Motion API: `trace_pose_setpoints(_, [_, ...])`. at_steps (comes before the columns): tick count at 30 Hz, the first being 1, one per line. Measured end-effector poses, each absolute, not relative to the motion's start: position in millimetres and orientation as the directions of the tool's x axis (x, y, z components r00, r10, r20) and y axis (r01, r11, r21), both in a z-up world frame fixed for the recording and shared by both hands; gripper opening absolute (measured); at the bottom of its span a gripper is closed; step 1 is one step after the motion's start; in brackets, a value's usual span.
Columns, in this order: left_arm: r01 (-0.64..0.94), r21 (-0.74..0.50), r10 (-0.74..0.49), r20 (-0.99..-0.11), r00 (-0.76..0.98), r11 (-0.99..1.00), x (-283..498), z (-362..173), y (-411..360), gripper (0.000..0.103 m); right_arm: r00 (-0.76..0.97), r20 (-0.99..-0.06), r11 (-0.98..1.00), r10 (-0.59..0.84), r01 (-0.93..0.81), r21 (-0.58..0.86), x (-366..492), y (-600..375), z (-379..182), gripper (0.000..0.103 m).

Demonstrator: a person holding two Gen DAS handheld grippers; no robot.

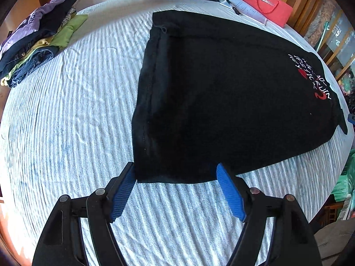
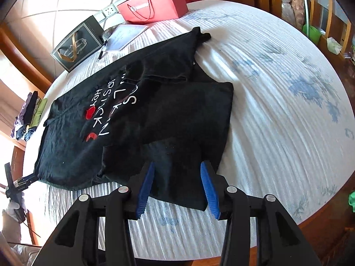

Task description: Fold clothes

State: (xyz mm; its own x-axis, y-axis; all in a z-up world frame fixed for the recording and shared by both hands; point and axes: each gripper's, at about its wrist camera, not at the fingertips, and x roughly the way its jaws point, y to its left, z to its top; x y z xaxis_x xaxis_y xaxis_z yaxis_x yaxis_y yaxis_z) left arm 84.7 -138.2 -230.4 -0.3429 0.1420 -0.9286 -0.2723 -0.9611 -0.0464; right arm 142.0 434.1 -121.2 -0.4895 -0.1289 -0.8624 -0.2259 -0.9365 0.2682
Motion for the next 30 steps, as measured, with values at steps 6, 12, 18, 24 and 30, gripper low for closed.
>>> trace_pose_setpoints(6, [-0.267,0.008,0.096,-0.922,-0.375,-0.964,91,-232,-132,0.077,-0.463,-0.880,-0.957,-0.110,-0.190,0.220,134,419,-127,0.047])
trace_pose_setpoints(12, [-0.235,0.027,0.067,-0.922,-0.382,-0.972,90,-233,-137,0.079,-0.467,-0.878,-0.961,-0.105,-0.179,0.210,136,419,-126,0.055])
trace_pose_setpoints(18, [-0.218,0.013,0.075,-0.917,-0.392,-0.976,85,-234,-127,0.077,-0.446,-0.889,-0.962,-0.100,-0.186,0.202,126,423,-136,0.056])
trace_pose_setpoints(24, [-0.209,-0.036,0.117,-0.915,-0.387,-0.977,93,-214,-114,0.011,-0.402,-0.916,-0.986,-0.004,-0.150,0.070,141,402,-133,0.001])
trace_pose_setpoints(30, [-0.191,-0.075,0.150,-0.897,-0.417,-0.979,56,-188,-118,0.011,-0.567,-0.823,-0.989,0.046,-0.141,0.042,162,411,-61,0.001])
